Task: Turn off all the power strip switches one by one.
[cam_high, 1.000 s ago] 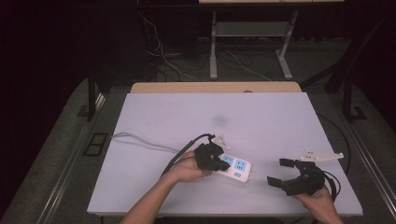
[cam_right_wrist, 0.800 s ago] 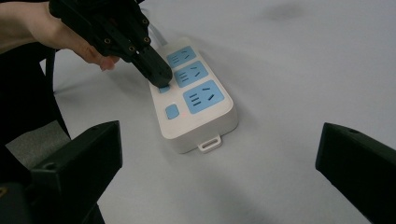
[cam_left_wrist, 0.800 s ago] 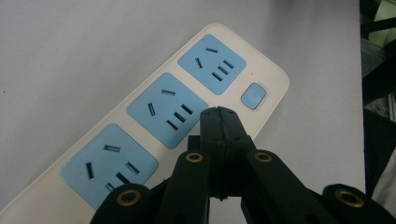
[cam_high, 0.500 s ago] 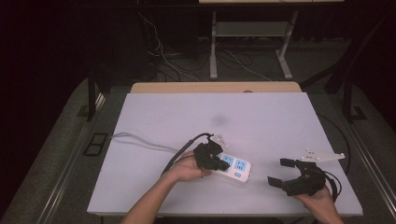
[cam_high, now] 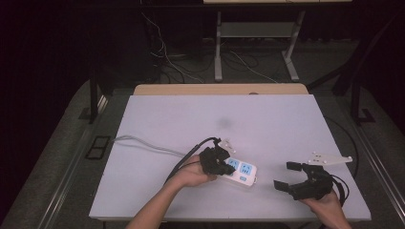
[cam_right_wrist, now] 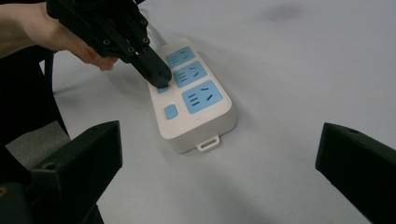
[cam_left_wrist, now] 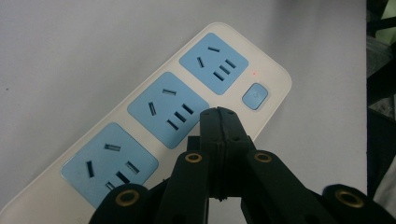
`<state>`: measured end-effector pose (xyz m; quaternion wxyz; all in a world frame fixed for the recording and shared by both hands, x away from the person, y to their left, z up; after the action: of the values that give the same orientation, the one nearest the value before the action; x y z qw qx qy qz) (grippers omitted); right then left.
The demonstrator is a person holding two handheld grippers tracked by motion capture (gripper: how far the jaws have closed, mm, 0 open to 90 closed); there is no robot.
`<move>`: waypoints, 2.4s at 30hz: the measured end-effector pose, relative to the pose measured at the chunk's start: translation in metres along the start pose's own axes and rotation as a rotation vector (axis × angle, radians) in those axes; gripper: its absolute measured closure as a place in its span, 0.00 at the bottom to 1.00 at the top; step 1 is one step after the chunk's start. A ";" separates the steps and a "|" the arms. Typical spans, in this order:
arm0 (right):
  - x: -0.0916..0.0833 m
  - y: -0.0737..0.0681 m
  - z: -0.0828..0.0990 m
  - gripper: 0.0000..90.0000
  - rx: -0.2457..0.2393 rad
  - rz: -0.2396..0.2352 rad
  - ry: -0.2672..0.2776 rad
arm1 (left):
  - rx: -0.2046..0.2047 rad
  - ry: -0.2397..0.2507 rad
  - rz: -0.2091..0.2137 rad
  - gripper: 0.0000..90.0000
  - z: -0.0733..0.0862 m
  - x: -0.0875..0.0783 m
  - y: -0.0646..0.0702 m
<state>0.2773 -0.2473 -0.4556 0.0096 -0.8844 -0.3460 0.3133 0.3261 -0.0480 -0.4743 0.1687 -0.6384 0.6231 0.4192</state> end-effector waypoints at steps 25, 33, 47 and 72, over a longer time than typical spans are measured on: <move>-0.001 0.003 0.000 0.00 0.008 -0.002 0.004 | 0.027 0.040 -0.010 0.98 -0.014 -0.015 0.007; -0.001 0.003 0.000 0.00 0.007 -0.003 0.005 | 0.060 0.039 0.002 0.99 -0.026 -0.014 0.015; -0.001 0.003 0.000 0.00 0.009 -0.003 0.007 | 0.099 0.013 0.017 0.99 -0.037 -0.002 0.023; -0.002 0.003 0.000 0.00 0.006 -0.002 0.009 | 0.110 -0.044 0.032 0.99 -0.026 0.023 0.024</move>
<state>0.2780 -0.2513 -0.4551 0.0143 -0.8853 -0.3460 0.3104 0.3097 -0.0862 -0.4687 0.2105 -0.6089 0.6513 0.4009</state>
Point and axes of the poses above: each handheld gripper's, and its own axes: x roughly forward along the jaws, z roughly out of its underside, y roughly to its right, the point moved 8 cm from there along x, roughly forward along the jaws, and after that the axes turned 10 degrees about z, right-handed, at the moved point
